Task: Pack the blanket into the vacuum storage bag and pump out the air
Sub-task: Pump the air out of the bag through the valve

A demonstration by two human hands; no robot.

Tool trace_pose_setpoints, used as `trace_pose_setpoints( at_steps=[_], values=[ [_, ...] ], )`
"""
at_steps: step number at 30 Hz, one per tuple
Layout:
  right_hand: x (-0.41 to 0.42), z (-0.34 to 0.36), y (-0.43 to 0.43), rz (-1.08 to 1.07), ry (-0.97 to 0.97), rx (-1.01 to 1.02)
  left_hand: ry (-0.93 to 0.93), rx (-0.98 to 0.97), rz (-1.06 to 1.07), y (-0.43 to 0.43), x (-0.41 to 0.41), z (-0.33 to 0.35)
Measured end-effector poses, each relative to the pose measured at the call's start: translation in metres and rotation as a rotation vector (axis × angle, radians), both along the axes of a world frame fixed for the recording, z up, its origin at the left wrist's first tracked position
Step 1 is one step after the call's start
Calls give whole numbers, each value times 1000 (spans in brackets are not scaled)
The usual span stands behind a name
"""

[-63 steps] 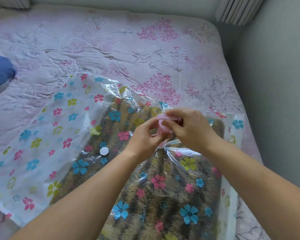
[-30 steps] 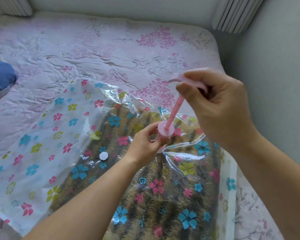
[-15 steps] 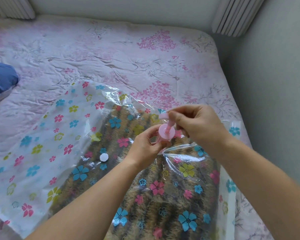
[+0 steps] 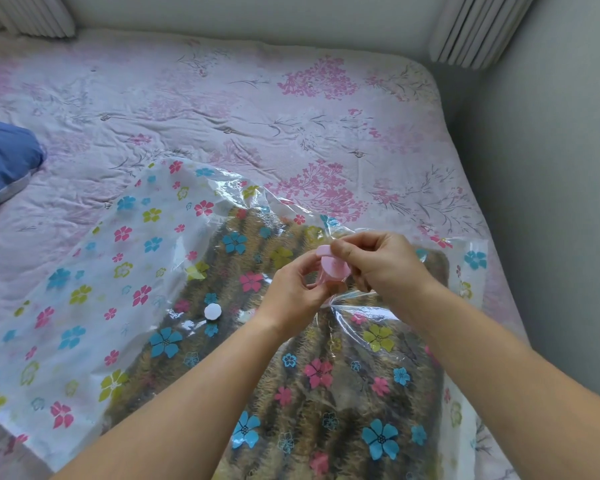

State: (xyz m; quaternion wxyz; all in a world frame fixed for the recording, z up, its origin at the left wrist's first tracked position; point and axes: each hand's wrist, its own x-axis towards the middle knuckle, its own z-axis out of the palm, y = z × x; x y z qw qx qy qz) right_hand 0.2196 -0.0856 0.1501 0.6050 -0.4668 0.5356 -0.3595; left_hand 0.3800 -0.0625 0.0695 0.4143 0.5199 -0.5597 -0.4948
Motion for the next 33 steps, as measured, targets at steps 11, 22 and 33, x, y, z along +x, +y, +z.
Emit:
trace_pose_setpoints(
  at_steps=[11,22,33],
  values=[
    [-15,92,-4,117,-405,-323,16,8,-16,-1,1,2],
    [2,9,3,33,44,-52,22,-2,-10,-2,2,-2],
    [-16,94,-11,22,-305,-368,69,-15,-22,-3,-3,7]
  ],
)
